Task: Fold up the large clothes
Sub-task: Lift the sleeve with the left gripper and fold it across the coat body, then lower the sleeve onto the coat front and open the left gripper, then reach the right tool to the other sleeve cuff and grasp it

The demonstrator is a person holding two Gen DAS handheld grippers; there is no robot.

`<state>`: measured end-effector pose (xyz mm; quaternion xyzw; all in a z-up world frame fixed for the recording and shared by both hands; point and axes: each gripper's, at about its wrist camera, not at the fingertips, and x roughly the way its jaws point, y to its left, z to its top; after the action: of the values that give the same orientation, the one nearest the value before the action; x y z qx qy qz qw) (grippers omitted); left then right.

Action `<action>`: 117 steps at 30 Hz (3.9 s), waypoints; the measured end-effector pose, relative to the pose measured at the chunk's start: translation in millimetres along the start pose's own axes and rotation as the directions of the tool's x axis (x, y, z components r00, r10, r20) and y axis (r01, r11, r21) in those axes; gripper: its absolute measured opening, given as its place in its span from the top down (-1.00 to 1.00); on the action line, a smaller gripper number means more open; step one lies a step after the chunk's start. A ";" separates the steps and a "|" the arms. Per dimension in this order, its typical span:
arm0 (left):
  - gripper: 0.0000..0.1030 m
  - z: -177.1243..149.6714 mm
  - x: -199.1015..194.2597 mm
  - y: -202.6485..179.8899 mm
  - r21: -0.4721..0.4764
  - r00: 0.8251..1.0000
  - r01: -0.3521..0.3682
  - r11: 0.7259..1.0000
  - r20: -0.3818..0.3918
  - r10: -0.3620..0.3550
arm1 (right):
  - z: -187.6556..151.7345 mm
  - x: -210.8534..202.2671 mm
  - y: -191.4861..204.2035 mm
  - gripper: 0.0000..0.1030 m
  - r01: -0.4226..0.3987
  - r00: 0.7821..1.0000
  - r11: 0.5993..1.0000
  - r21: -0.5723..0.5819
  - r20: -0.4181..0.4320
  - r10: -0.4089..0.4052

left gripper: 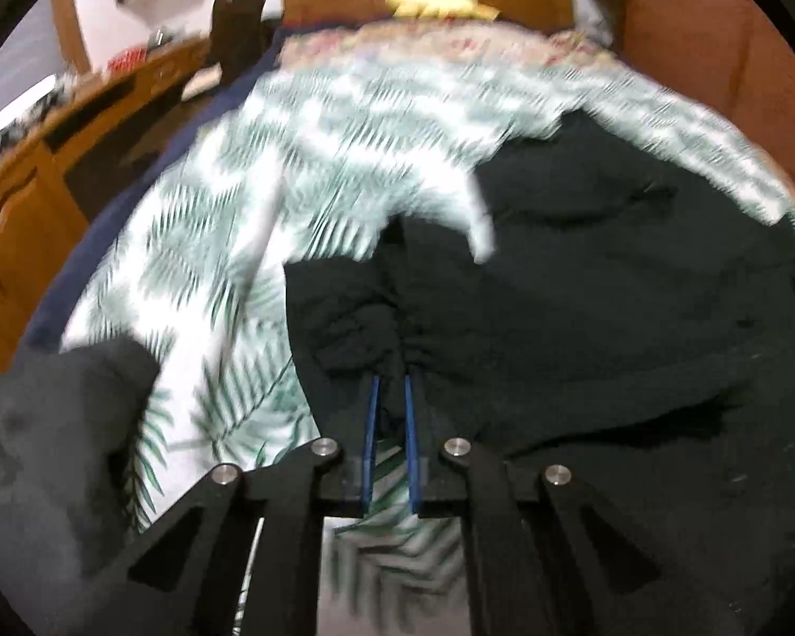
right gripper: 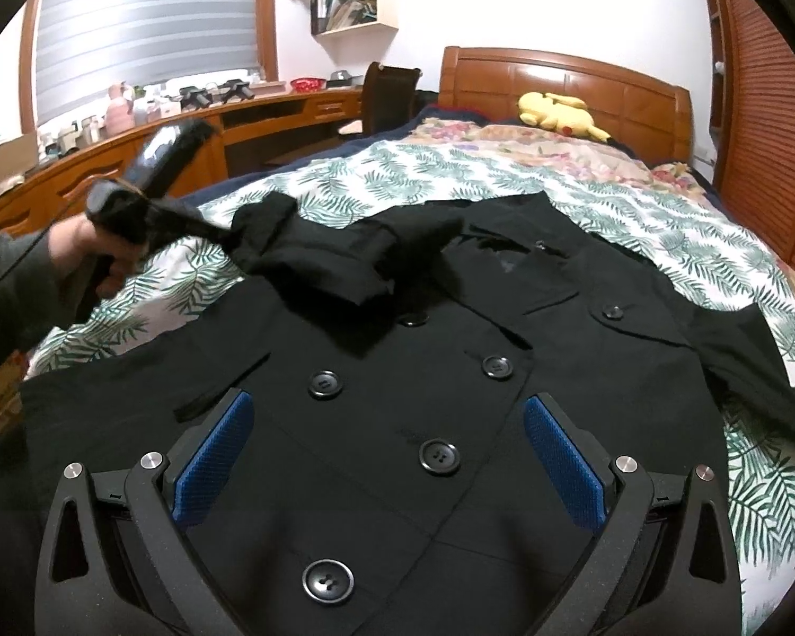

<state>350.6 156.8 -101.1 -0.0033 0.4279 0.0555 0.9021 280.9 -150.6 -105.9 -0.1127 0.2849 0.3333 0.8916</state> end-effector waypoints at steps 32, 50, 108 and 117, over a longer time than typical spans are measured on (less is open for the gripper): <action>0.63 25.8 -155.2 -252.9 0.392 0.919 0.304 0.868 0.121 -0.376 | -23.7 -95.4 -111.2 -1.00 0.214 0.970 0.954 0.209 0.069 -0.232; 0.25 -36.0 -120.0 -211.6 0.274 0.919 0.338 0.901 0.112 -0.379 | -29.9 -71.9 -112.3 -1.00 0.218 0.974 0.955 0.203 0.011 -0.224; 0.19 -69.8 -65.8 -217.4 0.320 0.911 0.259 0.911 0.232 -0.340 | -27.0 -140.9 -289.6 -1.00 0.571 0.817 0.795 0.207 -0.236 -0.525; 0.19 -71.8 -59.4 -219.8 0.318 0.917 0.263 0.911 0.212 -0.338 | -65.0 -211.2 -463.8 -1.00 0.772 0.634 0.503 0.389 -0.420 -0.649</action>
<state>280.5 -71.3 -109.8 0.0669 0.3022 -0.1469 0.9395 428.2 -637.0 -30.4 -0.0027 0.3897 -0.1737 0.9044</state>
